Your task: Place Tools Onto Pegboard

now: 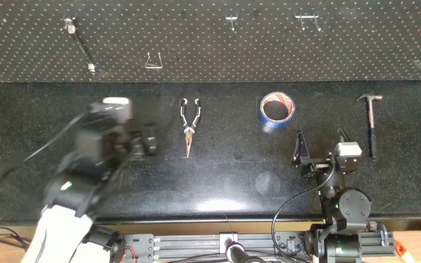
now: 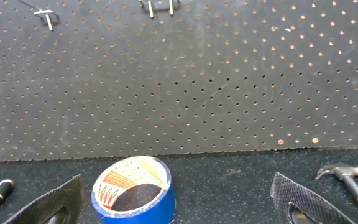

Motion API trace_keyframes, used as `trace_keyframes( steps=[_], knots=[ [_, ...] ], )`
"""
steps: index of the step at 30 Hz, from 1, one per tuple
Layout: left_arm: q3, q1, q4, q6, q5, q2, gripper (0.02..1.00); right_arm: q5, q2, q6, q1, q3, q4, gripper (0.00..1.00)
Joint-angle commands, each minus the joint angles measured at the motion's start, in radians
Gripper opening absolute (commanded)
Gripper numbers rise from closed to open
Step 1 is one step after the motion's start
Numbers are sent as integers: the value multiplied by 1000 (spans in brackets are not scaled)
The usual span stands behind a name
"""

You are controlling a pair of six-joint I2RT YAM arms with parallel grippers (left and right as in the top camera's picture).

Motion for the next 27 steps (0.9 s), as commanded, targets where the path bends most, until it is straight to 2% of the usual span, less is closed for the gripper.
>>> trace_keyframes(
  steps=[1, 3, 5, 9, 12, 15, 20, 27],
  knots=[
    [2, -269, 156, -378, -77, 251, 996, -8, -7, 14, -3, -4, -3, 976],
    [13, -291, 181, -468, -60, 318, 996, -8, -7, 14, -3, -4, -3, 976],
    [55, -295, 138, -467, -22, 375, 996, -8, -7, 14, -3, -4, -3, 976],
    [194, -294, 16, -465, -42, 512, 996, -8, -7, 14, -3, -4, -3, 974],
    [287, -294, 10, -387, -53, 618, 996, -8, -7, 14, -3, -4, -3, 976],
    [350, -291, -31, -374, -110, 669, 996, -8, -7, 14, -3, -4, -3, 976],
    [356, -235, -17, -374, -109, 730, 993, -8, -7, 14, -3, -4, -3, 976],
    [356, -234, 58, -280, -73, 811, 996, -8, -7, 14, -3, -4, -3, 976]
  ],
)
